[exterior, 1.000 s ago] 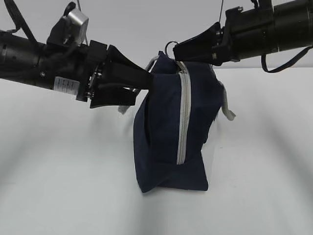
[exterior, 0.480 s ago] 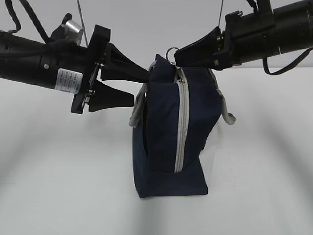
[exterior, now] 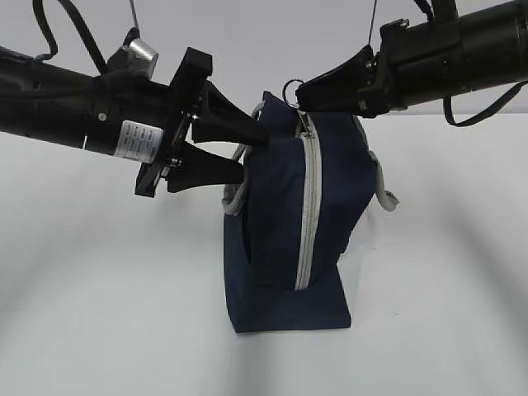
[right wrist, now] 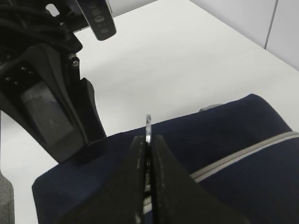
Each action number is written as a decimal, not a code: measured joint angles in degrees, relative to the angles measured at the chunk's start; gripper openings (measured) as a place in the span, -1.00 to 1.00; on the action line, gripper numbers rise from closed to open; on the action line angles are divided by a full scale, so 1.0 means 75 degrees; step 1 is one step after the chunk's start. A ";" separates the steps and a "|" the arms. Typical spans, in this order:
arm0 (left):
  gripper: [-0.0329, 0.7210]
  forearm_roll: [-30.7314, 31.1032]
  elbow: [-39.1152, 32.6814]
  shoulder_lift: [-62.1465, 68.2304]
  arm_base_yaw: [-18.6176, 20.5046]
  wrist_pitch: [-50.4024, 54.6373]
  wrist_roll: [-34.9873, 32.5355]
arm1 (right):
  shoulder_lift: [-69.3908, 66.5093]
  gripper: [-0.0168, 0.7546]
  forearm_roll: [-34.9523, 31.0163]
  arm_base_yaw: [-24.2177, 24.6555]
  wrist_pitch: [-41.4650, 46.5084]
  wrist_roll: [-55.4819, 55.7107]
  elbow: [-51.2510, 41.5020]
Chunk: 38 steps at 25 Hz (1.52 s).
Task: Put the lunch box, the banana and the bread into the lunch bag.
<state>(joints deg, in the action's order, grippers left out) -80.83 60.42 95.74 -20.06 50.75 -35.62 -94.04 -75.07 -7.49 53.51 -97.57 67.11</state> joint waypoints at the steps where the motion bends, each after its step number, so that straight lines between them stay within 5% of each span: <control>1: 0.23 -0.0038 0.0000 0.0000 0.0000 -0.0016 0.0000 | -0.0035 -1.00 0.0000 0.0000 -0.0019 0.0000 0.0000; 16: 0.17 0.0089 0.0000 0.0000 -0.0505 -0.0313 0.0018 | -0.0334 -1.00 -0.0064 0.0000 -0.0167 0.0064 0.0000; 19: -0.05 0.0162 0.0000 0.0000 -0.0521 -0.0354 0.0020 | -0.0334 -1.00 -0.0064 0.0000 -0.0197 0.0064 0.0000; 24: -0.83 0.0321 0.0000 0.0000 -0.0530 -0.0393 0.0020 | -0.0334 -1.00 -0.0215 0.0000 -0.0264 0.0064 0.0000; 38: -0.90 0.0378 0.0000 0.0007 -0.0530 -0.0322 -0.0129 | -0.0878 -1.00 -0.0528 0.0000 -0.0797 0.0095 0.0525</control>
<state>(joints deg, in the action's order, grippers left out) -78.00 60.42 95.80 -24.04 48.33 -36.59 -100.62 -79.03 -7.49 47.53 -96.86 71.05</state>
